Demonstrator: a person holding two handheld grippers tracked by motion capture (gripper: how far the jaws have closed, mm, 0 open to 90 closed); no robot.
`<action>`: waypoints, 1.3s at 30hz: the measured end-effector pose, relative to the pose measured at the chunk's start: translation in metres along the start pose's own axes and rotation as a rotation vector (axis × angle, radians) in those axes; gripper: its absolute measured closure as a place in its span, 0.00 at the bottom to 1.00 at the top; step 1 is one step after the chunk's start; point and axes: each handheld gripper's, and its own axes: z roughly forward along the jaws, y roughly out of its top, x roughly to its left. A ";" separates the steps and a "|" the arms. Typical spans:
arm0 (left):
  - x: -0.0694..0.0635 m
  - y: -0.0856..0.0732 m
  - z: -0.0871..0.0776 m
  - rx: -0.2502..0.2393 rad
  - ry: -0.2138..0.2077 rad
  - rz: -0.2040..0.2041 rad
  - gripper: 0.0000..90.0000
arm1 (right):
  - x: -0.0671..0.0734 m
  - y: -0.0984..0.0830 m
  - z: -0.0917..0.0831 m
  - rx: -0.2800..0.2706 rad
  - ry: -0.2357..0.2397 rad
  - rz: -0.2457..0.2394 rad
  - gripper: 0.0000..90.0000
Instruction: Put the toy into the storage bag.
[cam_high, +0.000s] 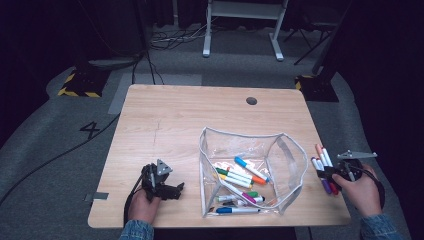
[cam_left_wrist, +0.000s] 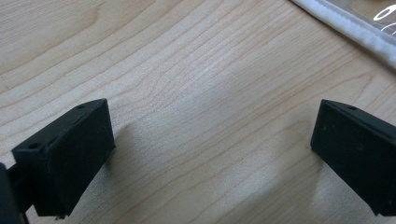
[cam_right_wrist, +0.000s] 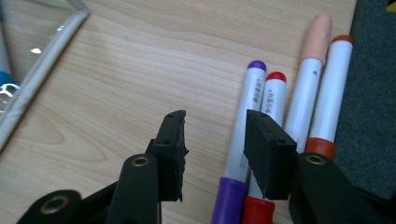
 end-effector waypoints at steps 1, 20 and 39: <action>0.000 0.000 0.000 0.000 0.000 0.000 0.00 | -0.002 -0.001 0.002 0.001 0.004 0.008 0.67; 0.000 0.000 0.000 0.000 0.000 0.000 0.00 | 0.005 0.002 0.028 0.104 -0.021 0.025 0.86; 0.000 0.000 0.000 0.003 -0.001 -0.005 0.00 | 0.032 0.068 -0.050 0.028 0.047 -0.142 0.86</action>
